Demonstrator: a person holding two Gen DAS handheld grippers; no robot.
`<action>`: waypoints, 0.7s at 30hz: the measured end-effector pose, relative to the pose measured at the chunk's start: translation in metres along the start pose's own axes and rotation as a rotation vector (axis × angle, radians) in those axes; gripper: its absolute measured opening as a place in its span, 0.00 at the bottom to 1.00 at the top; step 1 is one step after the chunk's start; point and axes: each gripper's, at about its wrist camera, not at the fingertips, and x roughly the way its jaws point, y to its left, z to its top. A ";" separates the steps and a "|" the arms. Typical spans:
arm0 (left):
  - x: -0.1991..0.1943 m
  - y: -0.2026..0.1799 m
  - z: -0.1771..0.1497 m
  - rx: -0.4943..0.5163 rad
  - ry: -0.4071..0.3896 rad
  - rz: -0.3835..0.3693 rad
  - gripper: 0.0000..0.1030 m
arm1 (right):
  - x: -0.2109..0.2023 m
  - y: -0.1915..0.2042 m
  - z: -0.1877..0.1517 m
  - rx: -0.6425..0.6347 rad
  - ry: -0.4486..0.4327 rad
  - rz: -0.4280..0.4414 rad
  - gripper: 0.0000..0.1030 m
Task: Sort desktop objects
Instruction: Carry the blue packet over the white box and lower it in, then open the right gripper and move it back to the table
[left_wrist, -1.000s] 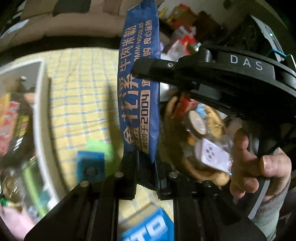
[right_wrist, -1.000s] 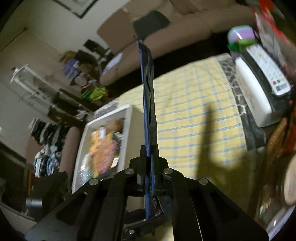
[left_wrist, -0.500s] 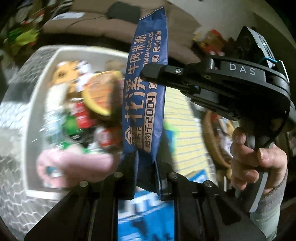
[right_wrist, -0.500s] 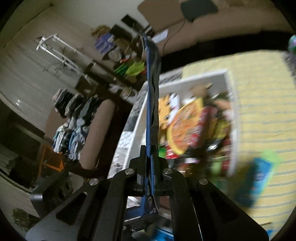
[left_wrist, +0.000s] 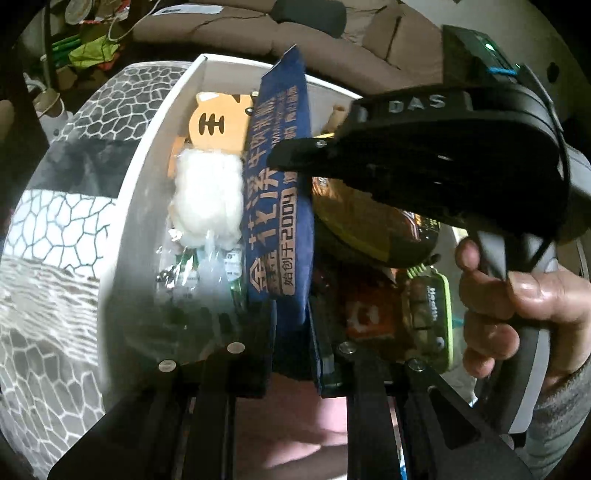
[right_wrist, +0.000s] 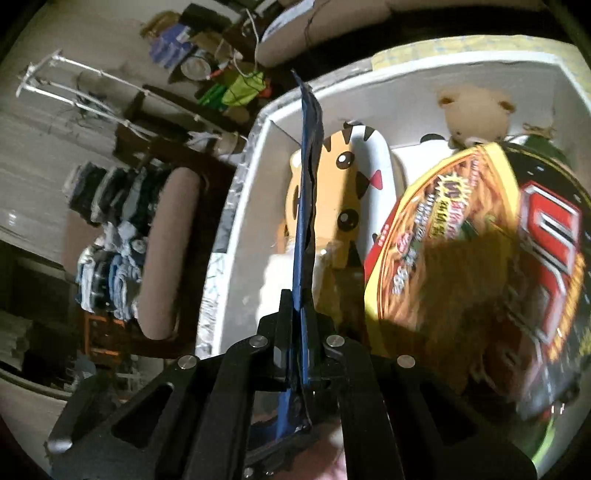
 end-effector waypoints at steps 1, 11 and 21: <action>0.001 0.000 0.001 0.005 -0.001 0.004 0.15 | 0.004 -0.001 0.002 -0.007 0.004 -0.011 0.04; -0.021 -0.006 -0.011 -0.033 -0.046 0.025 0.71 | -0.038 -0.012 0.007 -0.031 -0.059 -0.124 0.24; -0.067 -0.059 -0.042 0.036 -0.107 -0.040 0.88 | -0.164 -0.010 -0.046 -0.196 -0.092 -0.285 0.37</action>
